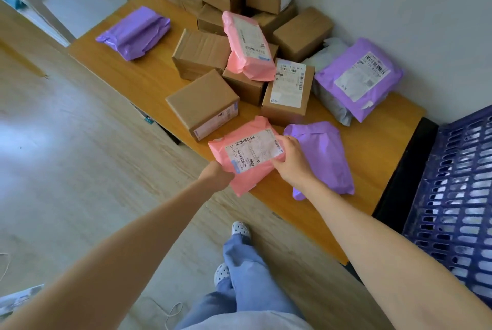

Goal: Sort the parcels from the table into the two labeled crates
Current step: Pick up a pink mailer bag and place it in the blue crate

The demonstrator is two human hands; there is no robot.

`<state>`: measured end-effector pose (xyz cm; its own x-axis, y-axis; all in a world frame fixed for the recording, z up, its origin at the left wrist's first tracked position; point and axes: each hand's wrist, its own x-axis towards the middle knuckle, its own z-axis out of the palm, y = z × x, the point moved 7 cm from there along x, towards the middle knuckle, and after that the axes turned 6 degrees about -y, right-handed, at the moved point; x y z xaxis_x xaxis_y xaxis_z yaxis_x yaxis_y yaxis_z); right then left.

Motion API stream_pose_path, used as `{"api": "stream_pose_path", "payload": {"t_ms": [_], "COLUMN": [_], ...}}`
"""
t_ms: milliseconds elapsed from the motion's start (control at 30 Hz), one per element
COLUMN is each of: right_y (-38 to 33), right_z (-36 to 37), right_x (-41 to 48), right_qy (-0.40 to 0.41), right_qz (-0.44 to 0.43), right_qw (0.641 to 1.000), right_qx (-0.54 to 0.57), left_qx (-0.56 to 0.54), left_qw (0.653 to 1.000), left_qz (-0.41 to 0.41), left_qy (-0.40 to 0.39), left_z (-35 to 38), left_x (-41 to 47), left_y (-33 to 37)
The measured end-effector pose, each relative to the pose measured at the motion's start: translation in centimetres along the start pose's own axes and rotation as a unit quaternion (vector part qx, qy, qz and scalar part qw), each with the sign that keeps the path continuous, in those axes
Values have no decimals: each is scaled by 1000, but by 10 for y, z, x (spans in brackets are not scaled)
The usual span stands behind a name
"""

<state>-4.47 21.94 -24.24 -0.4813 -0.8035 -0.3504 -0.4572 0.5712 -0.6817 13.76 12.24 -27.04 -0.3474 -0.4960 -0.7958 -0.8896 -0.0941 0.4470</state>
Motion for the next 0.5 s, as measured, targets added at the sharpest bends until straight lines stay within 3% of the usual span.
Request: {"api": "stream_pose_path", "payload": {"t_ms": [133, 500], "right_y": [3, 13], "right_z": [2, 1], "right_x": [18, 31], "right_qy": [-19, 3], "right_qz": [2, 53], "right_qw": [1000, 986], "right_qx": [23, 155], "left_qx": [-109, -164], "left_qw": [994, 985], "left_qz": [-22, 20], "left_qy": [8, 46], "left_z": [3, -9], "left_x": [8, 1], "left_y": [-4, 2]}}
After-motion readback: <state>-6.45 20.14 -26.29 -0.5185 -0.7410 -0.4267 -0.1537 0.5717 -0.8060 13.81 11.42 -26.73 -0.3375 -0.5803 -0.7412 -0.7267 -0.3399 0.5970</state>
